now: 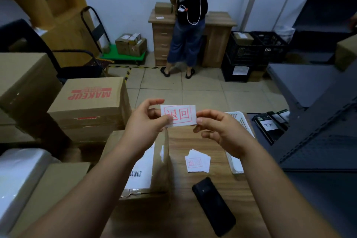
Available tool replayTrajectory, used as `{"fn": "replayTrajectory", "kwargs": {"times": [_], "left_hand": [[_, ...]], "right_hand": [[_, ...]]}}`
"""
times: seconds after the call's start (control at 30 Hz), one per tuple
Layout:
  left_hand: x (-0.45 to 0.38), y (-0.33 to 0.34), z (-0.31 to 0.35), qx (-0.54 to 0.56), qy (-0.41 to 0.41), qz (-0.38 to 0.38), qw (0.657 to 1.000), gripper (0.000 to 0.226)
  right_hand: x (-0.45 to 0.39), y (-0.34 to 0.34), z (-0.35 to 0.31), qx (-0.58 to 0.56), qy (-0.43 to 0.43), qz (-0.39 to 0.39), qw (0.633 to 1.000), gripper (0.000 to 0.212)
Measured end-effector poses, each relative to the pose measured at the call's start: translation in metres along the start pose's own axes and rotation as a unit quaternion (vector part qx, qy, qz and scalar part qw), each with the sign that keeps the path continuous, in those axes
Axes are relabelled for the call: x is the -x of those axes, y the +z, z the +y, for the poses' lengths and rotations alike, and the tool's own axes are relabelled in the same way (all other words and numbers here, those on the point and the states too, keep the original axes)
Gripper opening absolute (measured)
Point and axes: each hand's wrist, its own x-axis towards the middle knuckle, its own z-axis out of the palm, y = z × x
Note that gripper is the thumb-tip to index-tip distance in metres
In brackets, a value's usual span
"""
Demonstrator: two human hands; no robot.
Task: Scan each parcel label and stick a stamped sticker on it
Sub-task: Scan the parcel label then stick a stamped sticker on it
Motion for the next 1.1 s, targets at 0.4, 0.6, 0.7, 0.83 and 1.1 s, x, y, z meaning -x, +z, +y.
{"fn": "replayTrajectory", "kwargs": {"times": [0.4,0.6,0.7,0.83,1.1], "left_hand": [[0.004,-0.011,0.03,-0.003,0.005,-0.001,1.0,0.037],[0.011,-0.002,0.038,-0.017,0.012,0.017,1.0,0.039],[0.015,0.003,0.039,-0.032,0.018,0.016,0.999,0.042],[0.018,0.01,0.038,-0.145,0.071,0.043,0.986,0.05],[0.039,0.03,0.038,-0.377,0.428,0.067,0.819,0.028]], "right_hand": [[0.01,0.018,-0.015,-0.097,-0.026,0.015,0.995,0.02],[0.018,0.014,-0.019,-0.092,-0.037,0.027,0.995,0.01],[0.022,0.012,-0.02,-0.07,-0.047,0.047,0.995,0.006],[0.026,0.011,-0.021,-0.057,-0.063,0.087,0.993,0.009],[0.036,0.01,-0.021,-0.037,-0.112,0.078,0.99,0.01]]}}
